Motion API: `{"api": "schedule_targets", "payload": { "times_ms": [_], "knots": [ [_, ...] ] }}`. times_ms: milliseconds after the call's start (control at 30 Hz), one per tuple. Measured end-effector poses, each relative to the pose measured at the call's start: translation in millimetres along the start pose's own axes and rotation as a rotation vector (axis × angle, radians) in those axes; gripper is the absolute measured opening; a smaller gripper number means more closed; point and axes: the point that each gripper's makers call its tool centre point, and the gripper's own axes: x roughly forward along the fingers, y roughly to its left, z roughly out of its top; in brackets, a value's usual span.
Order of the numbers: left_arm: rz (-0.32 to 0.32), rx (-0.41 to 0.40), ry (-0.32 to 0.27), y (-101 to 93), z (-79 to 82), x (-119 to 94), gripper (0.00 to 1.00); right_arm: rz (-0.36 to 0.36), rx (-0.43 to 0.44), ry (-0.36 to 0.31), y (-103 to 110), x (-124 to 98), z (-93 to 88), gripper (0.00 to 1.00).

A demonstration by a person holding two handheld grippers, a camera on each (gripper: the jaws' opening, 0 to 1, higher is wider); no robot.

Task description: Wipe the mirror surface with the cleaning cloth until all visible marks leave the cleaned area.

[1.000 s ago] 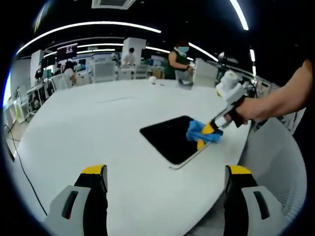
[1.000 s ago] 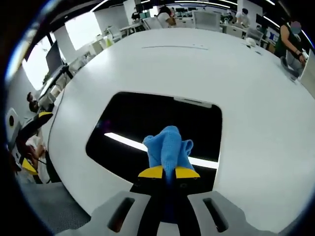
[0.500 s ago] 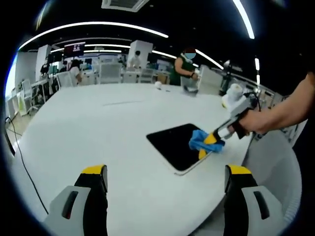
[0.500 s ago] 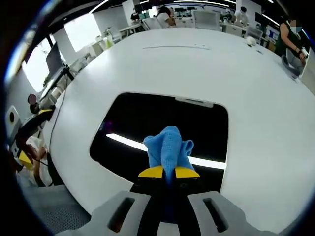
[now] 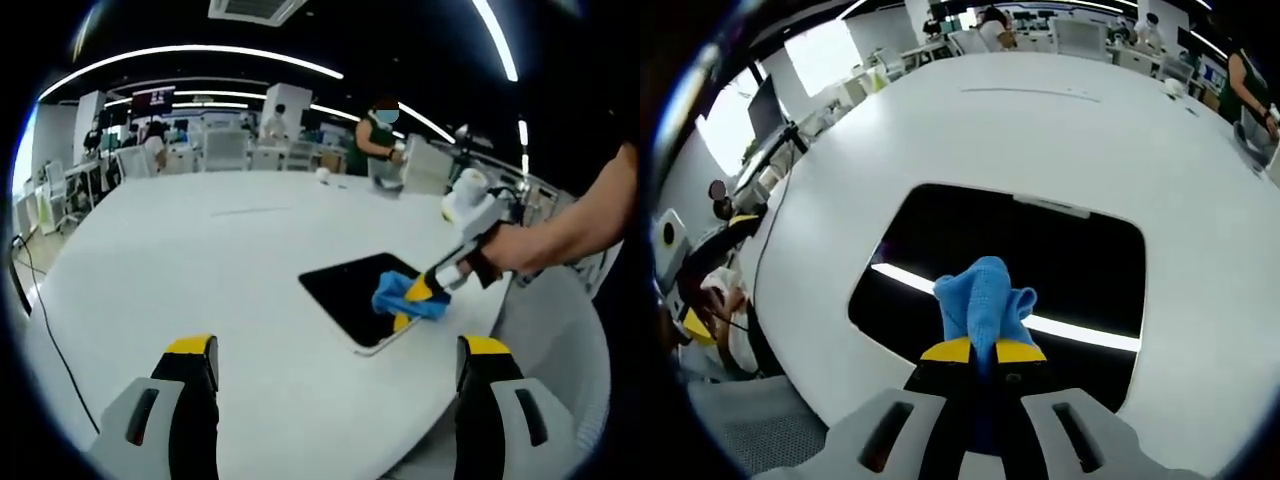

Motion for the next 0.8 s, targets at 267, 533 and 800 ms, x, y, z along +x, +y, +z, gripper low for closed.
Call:
{"api": "schedule_targets", "payload": {
  "times_ms": [267,533,800],
  "knots": [
    [0.011,0.000,-0.006,3.4,3.2,-0.2,1.00,0.037,-0.026,0.003,19.8,5.8,4.9,0.01],
    [0.024,0.001,-0.008,2.4,5.6,-3.1,1.00,0.098,-0.069,-0.005,55.9,14.8,10.3,0.01],
    [0.034,-0.009,-0.003,-0.6,3.2,-6.7,1.00,0.151,-0.125,0.001,82.5,21.9,14.8,0.01]
  ]
}}
